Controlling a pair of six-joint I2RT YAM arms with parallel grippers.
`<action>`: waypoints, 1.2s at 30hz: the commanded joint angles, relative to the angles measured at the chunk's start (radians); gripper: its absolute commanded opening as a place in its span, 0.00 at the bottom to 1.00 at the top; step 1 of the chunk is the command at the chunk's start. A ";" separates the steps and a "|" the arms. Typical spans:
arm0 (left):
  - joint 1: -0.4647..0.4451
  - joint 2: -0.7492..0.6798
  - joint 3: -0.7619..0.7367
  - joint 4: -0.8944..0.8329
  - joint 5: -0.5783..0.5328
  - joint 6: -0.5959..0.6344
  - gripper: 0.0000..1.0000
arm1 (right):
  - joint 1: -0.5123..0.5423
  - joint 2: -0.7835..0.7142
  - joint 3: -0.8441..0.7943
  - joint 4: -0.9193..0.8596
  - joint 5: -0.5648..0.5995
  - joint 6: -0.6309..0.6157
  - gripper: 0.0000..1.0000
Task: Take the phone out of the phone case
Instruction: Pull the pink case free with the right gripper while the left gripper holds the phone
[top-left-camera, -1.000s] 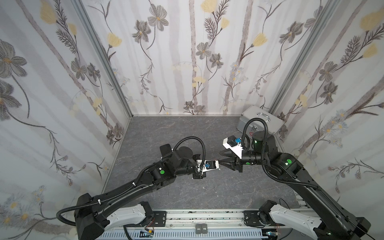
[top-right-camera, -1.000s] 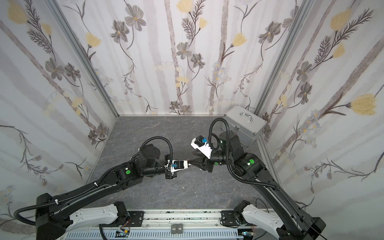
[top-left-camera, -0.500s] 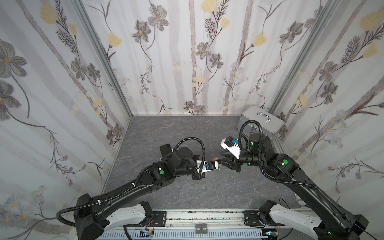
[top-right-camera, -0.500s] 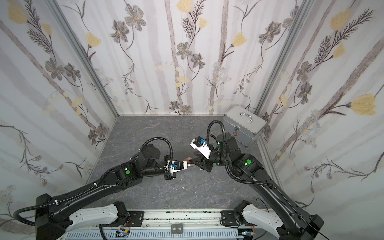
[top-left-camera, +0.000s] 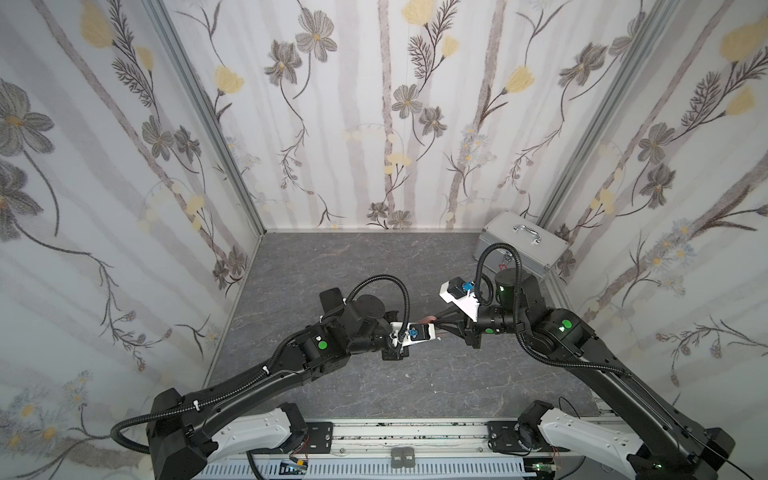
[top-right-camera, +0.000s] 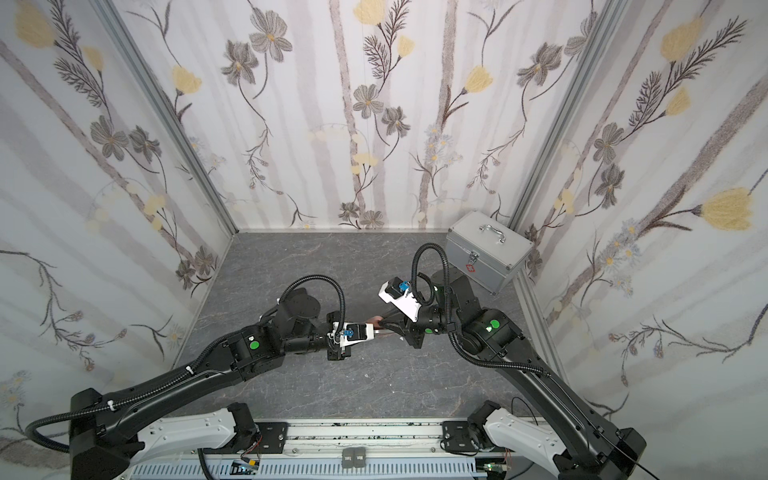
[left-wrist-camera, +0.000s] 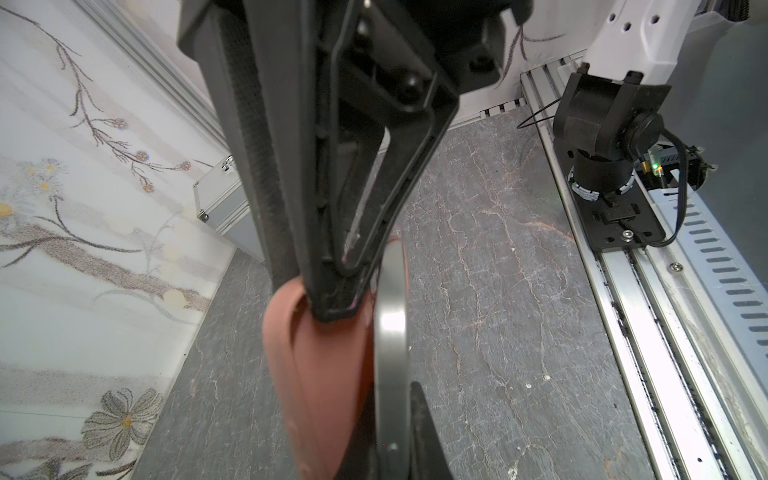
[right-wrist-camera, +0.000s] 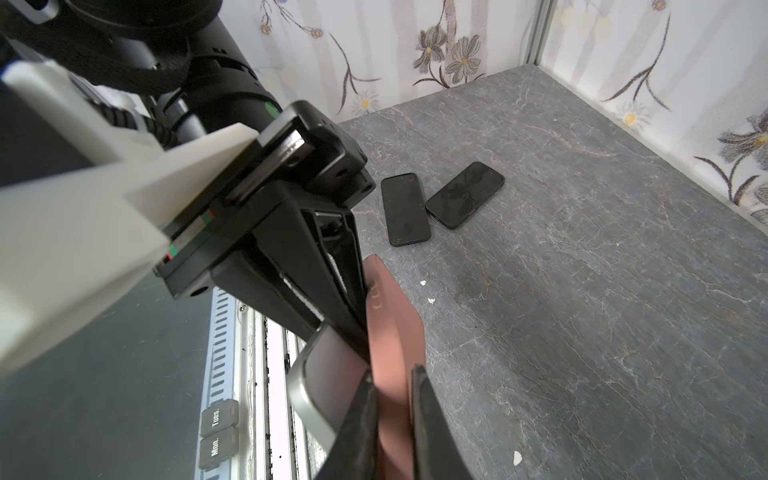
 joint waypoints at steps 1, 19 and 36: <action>0.001 -0.016 -0.004 0.090 0.029 0.004 0.00 | -0.025 -0.015 -0.013 0.069 0.033 0.068 0.07; 0.010 -0.083 -0.065 0.209 0.062 -0.221 0.00 | -0.149 0.049 -0.109 0.139 0.188 0.316 0.00; 0.154 0.017 -0.220 0.474 -0.275 -0.897 0.00 | -0.197 0.288 -0.048 -0.019 0.482 0.213 0.00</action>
